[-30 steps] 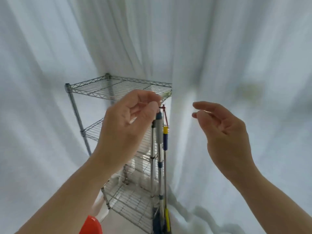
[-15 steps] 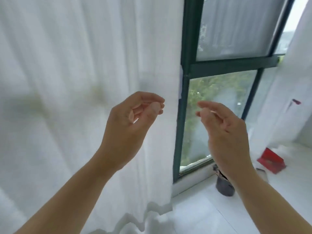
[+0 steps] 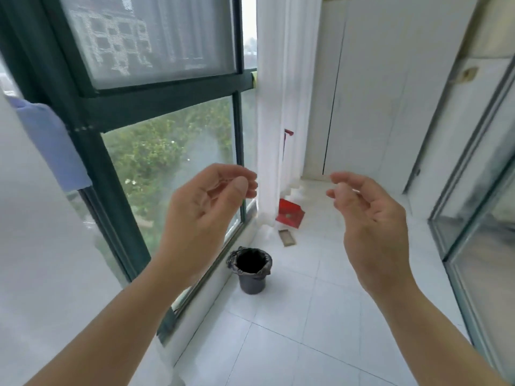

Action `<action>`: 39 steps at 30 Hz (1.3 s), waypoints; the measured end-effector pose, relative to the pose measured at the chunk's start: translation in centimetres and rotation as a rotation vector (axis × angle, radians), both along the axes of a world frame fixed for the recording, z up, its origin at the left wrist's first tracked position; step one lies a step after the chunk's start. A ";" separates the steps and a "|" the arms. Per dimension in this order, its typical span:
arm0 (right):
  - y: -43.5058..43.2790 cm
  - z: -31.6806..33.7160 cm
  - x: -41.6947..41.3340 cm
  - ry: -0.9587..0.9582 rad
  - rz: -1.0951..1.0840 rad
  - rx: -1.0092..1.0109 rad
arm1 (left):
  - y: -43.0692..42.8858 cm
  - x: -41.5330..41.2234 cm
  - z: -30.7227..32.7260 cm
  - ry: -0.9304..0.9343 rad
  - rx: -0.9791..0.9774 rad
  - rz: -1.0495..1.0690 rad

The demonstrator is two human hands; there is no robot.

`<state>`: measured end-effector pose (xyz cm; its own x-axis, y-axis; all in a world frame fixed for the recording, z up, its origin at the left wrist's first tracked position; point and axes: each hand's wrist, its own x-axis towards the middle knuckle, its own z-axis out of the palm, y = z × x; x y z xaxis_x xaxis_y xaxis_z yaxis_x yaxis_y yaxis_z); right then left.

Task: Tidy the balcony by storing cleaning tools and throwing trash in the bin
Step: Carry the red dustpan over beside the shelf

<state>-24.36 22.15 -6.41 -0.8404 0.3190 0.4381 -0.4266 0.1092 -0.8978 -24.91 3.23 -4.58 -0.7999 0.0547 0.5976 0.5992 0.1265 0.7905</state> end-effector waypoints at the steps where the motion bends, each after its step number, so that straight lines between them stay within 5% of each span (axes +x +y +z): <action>1: 0.3 0.0 -1.0 0.008 -0.027 -0.011 | 0.1 -1.4 -0.2 0.000 0.002 -0.020; 10: 0.4 -1.8 -11.7 -0.019 -0.222 0.043 | -0.6 -15.1 -1.6 -0.022 0.037 -0.136; 18: 7.0 -3.9 -20.2 -0.062 -0.344 0.058 | 7.5 -26.6 -4.3 -0.126 0.091 -0.306; 39: 34.4 -5.5 -52.6 -0.185 -0.218 0.032 | 32.4 -57.9 -6.9 -0.221 0.069 -0.059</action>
